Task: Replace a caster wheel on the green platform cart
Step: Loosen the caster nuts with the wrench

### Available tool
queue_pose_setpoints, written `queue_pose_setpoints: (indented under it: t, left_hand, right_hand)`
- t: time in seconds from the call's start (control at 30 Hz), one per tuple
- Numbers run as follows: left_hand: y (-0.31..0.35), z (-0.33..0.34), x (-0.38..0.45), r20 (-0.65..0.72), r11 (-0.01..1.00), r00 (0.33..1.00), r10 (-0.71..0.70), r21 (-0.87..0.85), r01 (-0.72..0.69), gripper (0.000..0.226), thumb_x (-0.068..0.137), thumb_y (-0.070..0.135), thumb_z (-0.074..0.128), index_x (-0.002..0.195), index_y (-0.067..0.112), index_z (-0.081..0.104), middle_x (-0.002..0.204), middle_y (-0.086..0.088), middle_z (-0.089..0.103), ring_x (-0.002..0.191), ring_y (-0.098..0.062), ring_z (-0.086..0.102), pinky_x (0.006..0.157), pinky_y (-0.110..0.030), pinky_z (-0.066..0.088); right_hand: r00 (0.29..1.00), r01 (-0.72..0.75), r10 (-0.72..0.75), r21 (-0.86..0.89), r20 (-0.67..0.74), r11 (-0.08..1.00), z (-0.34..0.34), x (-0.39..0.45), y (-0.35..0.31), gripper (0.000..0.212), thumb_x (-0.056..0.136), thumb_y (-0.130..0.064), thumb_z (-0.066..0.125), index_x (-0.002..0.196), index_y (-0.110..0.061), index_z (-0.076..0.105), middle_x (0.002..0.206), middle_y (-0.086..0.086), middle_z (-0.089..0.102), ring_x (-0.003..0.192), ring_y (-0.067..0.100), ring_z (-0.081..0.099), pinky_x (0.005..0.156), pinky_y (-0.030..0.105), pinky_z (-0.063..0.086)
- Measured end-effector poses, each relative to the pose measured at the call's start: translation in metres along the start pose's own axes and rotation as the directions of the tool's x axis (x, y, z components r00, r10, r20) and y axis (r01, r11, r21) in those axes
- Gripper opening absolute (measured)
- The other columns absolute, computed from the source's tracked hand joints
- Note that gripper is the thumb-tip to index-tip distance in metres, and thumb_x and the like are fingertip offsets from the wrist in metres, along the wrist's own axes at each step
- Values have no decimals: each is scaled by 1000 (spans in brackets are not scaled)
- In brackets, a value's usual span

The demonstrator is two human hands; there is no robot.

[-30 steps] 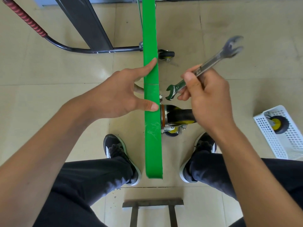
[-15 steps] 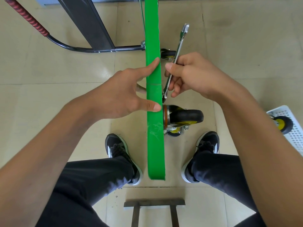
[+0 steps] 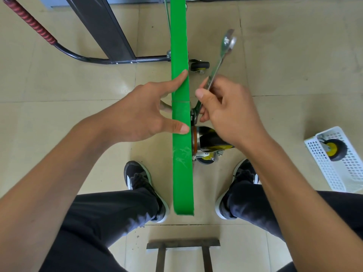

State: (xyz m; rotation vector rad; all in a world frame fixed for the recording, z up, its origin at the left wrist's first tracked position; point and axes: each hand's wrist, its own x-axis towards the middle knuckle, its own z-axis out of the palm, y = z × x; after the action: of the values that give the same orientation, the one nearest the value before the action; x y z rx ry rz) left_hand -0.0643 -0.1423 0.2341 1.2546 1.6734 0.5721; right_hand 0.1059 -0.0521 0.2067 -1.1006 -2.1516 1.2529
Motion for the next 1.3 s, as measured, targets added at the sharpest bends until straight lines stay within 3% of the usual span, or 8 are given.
queue_pose_setpoints:
  t: [0.23,0.43,0.63,0.77,0.93,1.03,1.13,1.3]
  left_hand:
    - [-2,0,-1,-2,1000,1000,-14,12,14,118,55,50,80,155,46,18,153,23,40,115,-14,61,99,-37,53]
    - [-3,0,0,-2,1000,1000,-10,-9,10,119,53,52,81,155,46,19,152,23,41,114,-15,62,99,-38,53]
    - [-2,0,0,5,1000,1000,-5,0,5,117,57,45,80,156,42,17,154,22,39,114,-11,61,101,-34,51]
    - [-4,0,1,12,1000,1000,-3,-17,3,117,59,43,81,156,42,17,154,18,38,121,-15,58,104,-38,51]
    - [-2,1,1,10,1000,1000,0,-4,0,116,60,44,80,156,42,16,155,18,37,124,-13,56,106,-36,49]
    - [-1,0,1,5,1000,1000,-4,-2,4,115,60,42,80,156,42,16,154,19,38,119,-11,59,104,-33,50]
    - [0,1,0,2,1000,1000,-5,-7,5,115,60,41,80,156,41,17,152,20,41,116,-9,60,103,-31,51]
    - [-1,1,1,-6,1000,1000,-1,-23,1,115,58,42,80,156,40,20,147,20,47,112,-12,63,100,-33,52]
  right_hand:
    - [958,204,-207,-35,-200,978,15,-47,14,9,99,-11,57,97,-7,65,71,7,65,59,22,65,58,34,48]
    - [950,202,-206,-43,-234,979,19,-57,22,10,99,-10,57,103,-6,65,79,4,67,61,24,64,59,37,48]
    - [962,133,-120,37,-246,990,3,-42,13,12,101,-17,56,99,-11,66,68,3,66,63,20,67,61,40,53]
    - [992,-50,65,142,-104,989,-17,-12,-1,11,102,-19,55,94,-17,62,68,-1,66,61,10,69,61,21,55]
    - [960,-225,201,109,197,968,-35,26,-10,18,103,-23,55,95,-10,64,68,7,70,57,20,68,76,46,62]
    - [911,-300,251,109,327,948,-33,39,-14,20,104,-19,54,94,-4,62,68,13,66,55,22,61,69,45,63]
    - [881,-333,265,115,392,936,-28,48,-14,22,104,-20,54,99,1,61,72,18,66,56,23,60,58,34,60]
    - [847,-353,278,90,453,931,-20,55,-8,21,104,-20,54,103,0,62,74,17,65,54,20,61,65,37,63]
